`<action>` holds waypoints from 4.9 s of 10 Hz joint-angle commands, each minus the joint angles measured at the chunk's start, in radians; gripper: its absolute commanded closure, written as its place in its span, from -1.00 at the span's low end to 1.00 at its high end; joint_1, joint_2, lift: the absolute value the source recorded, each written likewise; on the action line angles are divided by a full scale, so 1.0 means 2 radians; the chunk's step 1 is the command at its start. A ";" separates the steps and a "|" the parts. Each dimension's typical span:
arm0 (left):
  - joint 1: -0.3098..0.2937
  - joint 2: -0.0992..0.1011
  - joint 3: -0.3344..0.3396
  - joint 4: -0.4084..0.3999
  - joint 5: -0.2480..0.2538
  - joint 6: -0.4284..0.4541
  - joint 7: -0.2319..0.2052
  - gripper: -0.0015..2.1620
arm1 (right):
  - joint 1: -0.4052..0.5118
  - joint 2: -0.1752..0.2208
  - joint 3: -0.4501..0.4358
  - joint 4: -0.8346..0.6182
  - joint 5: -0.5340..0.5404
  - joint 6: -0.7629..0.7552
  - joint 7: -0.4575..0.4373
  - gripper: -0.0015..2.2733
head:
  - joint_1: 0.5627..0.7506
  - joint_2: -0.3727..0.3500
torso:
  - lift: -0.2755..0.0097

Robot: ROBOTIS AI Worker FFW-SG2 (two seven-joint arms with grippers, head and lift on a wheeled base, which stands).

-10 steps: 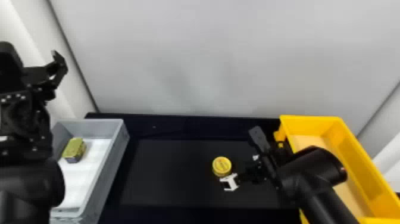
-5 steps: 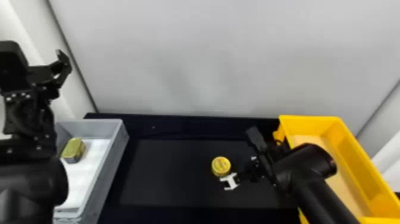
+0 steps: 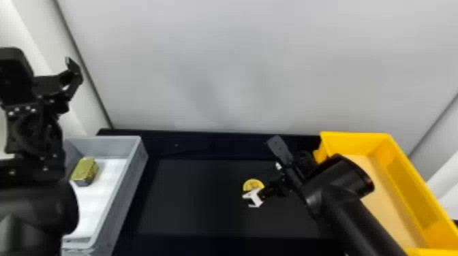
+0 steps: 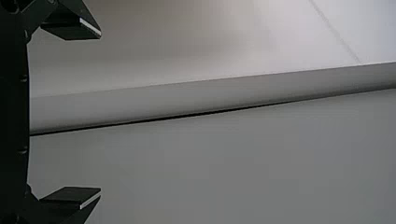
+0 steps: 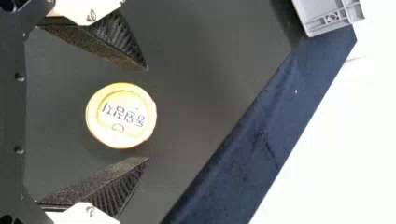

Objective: Pick up the round yellow can and place it in the yellow rectangular box

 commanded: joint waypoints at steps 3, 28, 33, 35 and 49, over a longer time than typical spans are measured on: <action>-0.001 -0.001 -0.001 0.000 -0.001 0.000 0.000 -0.91 | 0.008 0.001 -0.004 0.010 0.010 -0.008 -0.005 -0.89 | 0.39 0.07 | 0.51; 0.002 -0.001 0.008 0.002 -0.001 0.006 -0.001 -0.91 | 0.086 -0.034 -0.062 -0.386 0.041 0.138 -0.022 -0.33 | 0.39 0.07 | 0.51; 0.002 -0.001 0.008 0.001 -0.006 0.009 -0.001 -0.91 | 0.130 -0.040 -0.127 -0.471 0.091 0.153 -0.026 -0.33 | 0.39 0.07 | 0.51; 0.002 -0.001 0.009 0.000 -0.006 0.010 -0.002 -0.91 | 0.140 -0.048 -0.152 -0.492 0.092 0.153 -0.038 -0.33 | 0.39 0.07 | 0.51; 0.004 -0.001 0.014 -0.005 -0.008 0.010 -0.004 -0.91 | 0.254 -0.076 -0.314 -0.465 0.038 0.186 -0.076 -0.33 | 0.39 0.07 | 0.51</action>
